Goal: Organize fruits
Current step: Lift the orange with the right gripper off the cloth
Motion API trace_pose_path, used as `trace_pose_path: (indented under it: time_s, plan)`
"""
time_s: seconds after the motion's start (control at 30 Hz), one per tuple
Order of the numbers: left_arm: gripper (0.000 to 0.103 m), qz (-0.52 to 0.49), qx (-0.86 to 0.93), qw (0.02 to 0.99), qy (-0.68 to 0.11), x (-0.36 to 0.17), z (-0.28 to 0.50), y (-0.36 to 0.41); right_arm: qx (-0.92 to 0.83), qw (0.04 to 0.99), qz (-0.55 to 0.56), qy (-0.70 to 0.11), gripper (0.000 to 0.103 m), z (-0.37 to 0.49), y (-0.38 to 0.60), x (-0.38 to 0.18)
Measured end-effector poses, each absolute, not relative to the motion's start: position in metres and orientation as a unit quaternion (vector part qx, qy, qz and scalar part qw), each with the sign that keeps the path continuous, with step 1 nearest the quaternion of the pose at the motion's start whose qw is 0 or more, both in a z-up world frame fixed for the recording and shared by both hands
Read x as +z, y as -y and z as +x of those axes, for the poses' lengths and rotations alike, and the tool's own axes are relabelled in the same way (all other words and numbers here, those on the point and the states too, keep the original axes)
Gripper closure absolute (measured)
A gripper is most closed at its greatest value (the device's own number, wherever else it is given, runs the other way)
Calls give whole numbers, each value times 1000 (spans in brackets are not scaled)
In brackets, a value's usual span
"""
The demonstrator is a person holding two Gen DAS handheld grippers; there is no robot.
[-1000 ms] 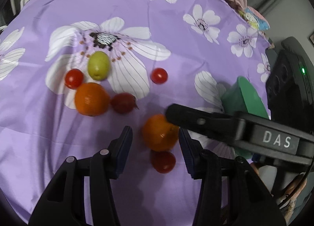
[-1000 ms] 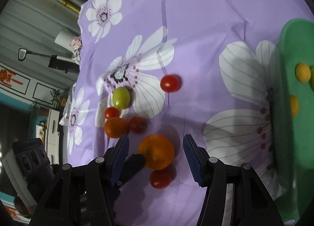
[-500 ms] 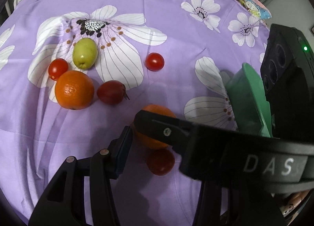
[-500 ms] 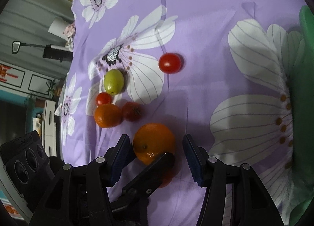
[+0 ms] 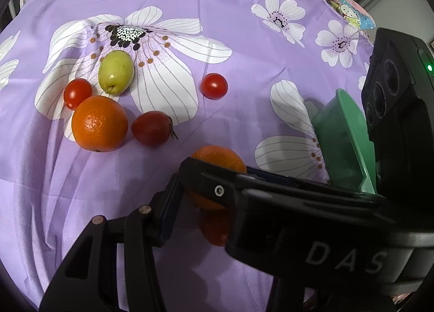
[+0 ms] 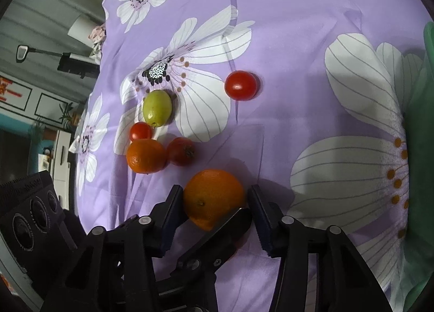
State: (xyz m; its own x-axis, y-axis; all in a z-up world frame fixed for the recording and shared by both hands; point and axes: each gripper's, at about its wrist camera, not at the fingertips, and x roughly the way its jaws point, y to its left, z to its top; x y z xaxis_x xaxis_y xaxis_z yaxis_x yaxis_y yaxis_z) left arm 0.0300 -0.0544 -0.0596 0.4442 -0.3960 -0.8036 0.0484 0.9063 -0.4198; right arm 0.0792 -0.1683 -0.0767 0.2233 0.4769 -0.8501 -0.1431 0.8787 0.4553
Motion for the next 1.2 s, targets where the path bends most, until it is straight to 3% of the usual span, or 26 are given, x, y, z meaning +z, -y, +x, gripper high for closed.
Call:
trace_pose_path:
  time_s: [1.2]
  plan:
    - [58,-167,-125,838,-504,-59,29,55,204,771,142,-586,54,80,167,-78]
